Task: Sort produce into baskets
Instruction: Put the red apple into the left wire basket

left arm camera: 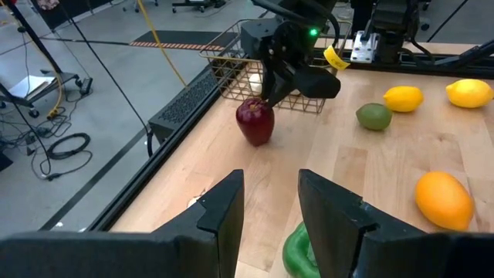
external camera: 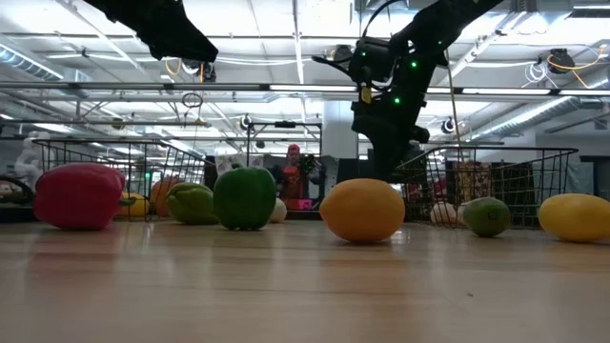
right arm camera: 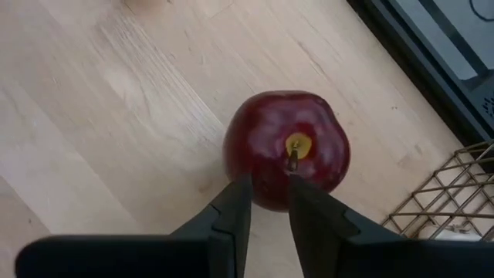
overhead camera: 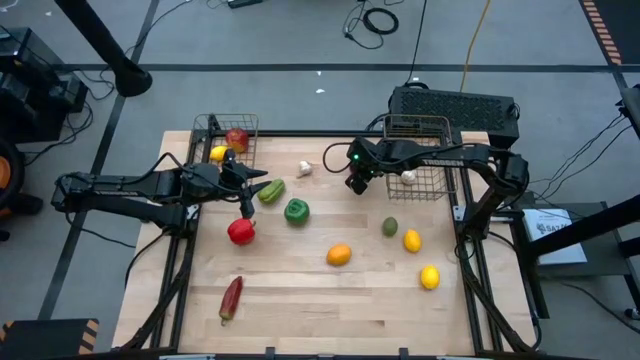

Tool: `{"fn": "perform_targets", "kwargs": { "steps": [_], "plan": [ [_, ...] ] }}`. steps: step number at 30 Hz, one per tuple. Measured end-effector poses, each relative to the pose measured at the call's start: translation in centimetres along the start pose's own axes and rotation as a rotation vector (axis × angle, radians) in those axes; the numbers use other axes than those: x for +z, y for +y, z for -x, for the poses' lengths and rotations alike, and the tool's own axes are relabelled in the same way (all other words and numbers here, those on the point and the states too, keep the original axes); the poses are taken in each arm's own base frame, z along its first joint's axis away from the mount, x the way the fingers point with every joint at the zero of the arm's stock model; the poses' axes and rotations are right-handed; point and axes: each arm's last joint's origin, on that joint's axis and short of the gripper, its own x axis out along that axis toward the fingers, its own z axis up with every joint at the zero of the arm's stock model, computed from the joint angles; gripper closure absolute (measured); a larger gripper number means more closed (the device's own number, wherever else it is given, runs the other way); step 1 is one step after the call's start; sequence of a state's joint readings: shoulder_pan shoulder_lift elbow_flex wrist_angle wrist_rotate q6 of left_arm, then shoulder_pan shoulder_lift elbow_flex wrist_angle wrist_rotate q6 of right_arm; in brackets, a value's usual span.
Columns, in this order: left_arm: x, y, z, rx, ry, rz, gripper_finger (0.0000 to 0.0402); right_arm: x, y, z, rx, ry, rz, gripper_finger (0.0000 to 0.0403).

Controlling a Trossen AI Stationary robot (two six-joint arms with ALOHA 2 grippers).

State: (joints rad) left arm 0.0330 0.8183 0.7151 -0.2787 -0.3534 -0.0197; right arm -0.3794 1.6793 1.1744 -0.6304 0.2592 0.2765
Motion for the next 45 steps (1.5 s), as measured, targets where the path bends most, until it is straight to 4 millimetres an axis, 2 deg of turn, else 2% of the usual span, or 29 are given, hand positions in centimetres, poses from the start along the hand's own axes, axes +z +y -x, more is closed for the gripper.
{"fn": "perform_targets", "kwargs": {
  "steps": [8, 18, 27, 37, 45],
  "plan": [
    [0.0, 0.0, 0.0, 0.000, 0.001, 0.000, 0.0269, 0.1, -0.1, 0.3, -0.007, 0.011, -0.020, 0.0318],
    [0.0, 0.0, 0.0, 0.000, 0.001, -0.001, 0.0269, 1.5, -0.1, 1.4, -0.042, -0.047, -0.039, 0.0319],
    [0.0, 0.0, 0.0, 0.000, 0.001, -0.001, 0.0269, 1.4, 0.0, 0.8, -0.048, -0.025, -0.055, 0.0319],
    [0.0, 0.0, 0.0, 0.000, 0.001, 0.000, 0.0269, 1.1, 0.4, -1.1, -0.060, 0.023, -0.044, 0.0319],
    [0.0, 0.0, 0.0, 0.000, 0.001, -0.001, 0.0269, 1.1, 0.4, -1.2, -0.061, 0.028, -0.022, 0.0364]
  ]
}}
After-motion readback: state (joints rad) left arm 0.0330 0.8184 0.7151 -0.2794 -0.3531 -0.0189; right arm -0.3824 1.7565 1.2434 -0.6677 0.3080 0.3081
